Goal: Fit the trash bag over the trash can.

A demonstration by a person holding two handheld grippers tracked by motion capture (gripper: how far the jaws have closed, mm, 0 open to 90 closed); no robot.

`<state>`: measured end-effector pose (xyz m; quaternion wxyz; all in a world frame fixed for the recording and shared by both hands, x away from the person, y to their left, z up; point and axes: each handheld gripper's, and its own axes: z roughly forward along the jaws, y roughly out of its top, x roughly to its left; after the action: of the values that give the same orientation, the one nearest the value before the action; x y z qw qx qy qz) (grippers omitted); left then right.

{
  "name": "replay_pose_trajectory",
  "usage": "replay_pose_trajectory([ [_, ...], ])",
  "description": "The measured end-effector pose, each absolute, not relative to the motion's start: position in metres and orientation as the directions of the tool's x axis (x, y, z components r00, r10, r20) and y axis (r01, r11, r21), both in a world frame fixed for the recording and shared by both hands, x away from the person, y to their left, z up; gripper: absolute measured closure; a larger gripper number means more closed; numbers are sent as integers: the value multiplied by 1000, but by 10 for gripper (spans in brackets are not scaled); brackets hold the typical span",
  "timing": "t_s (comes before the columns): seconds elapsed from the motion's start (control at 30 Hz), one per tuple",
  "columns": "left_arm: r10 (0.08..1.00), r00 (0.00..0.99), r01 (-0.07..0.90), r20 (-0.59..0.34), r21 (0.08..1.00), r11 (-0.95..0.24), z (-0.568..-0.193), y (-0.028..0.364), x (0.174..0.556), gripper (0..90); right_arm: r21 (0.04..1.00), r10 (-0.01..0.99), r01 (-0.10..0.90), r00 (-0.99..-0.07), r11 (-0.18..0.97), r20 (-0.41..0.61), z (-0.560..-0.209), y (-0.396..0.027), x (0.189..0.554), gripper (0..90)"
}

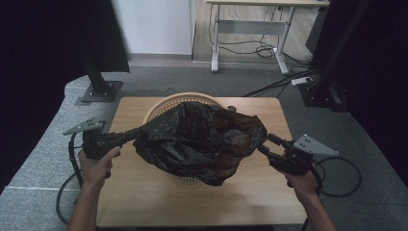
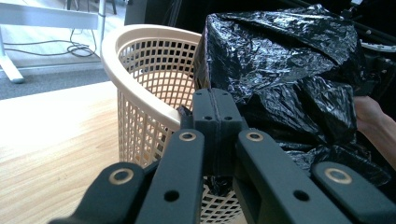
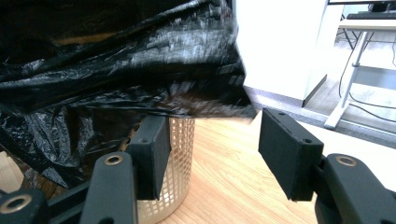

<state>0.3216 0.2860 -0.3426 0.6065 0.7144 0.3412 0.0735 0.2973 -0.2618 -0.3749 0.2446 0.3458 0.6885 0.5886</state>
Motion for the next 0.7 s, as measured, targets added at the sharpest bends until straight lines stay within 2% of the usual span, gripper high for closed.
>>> replay_pose_trajectory([
  [0.3,570,760,395,-311,918,-25,-342,285,319,896,982,749,181,-658,53,80,-369,-276,284,373],
  [0.47,566,762,397,-315,918,-25,-341,284,320,896,984,731,156,-681,84,46,-362,-261,285,339],
  [0.7,563,763,399,-318,917,-24,-340,285,322,896,982,734,175,-676,76,64,-357,-247,303,306],
])
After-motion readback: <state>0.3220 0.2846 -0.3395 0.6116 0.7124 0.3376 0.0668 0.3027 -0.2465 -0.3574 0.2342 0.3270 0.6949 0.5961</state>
